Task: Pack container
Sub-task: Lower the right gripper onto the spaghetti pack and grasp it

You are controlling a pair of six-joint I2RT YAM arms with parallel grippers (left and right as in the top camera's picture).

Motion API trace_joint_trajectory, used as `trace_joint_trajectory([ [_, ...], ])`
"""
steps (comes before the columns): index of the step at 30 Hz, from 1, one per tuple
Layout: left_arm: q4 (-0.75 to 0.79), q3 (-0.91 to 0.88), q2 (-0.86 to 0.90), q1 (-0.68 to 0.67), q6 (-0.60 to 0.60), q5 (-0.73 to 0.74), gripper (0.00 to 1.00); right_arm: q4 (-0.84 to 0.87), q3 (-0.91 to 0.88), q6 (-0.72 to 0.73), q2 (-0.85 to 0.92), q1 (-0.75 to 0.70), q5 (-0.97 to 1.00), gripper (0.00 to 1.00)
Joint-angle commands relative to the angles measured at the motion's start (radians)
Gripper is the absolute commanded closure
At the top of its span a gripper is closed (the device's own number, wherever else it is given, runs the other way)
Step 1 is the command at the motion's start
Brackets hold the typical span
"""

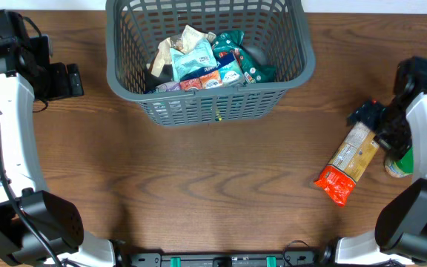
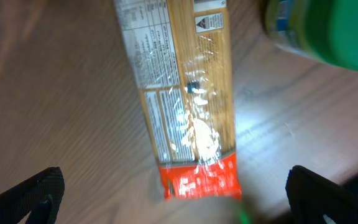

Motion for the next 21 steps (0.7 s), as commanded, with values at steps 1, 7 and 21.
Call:
trace_joint_trajectory([
  [1, 0.002, -0.003, 0.007, 0.002, 0.006, -0.001, 0.01, 0.066, -0.085, 0.019, -0.006, 0.008, -0.003, 0.01],
  [7, 0.002, -0.003, 0.007, 0.002, 0.006, -0.001, 0.01, 0.243, -0.240, 0.014, -0.006, 0.008, 0.007, 0.01],
  [21, -0.018, -0.003, 0.007, 0.002, 0.006, -0.001, 0.01, 0.650, -0.476, -0.076, -0.006, 0.007, 0.013, 0.01],
])
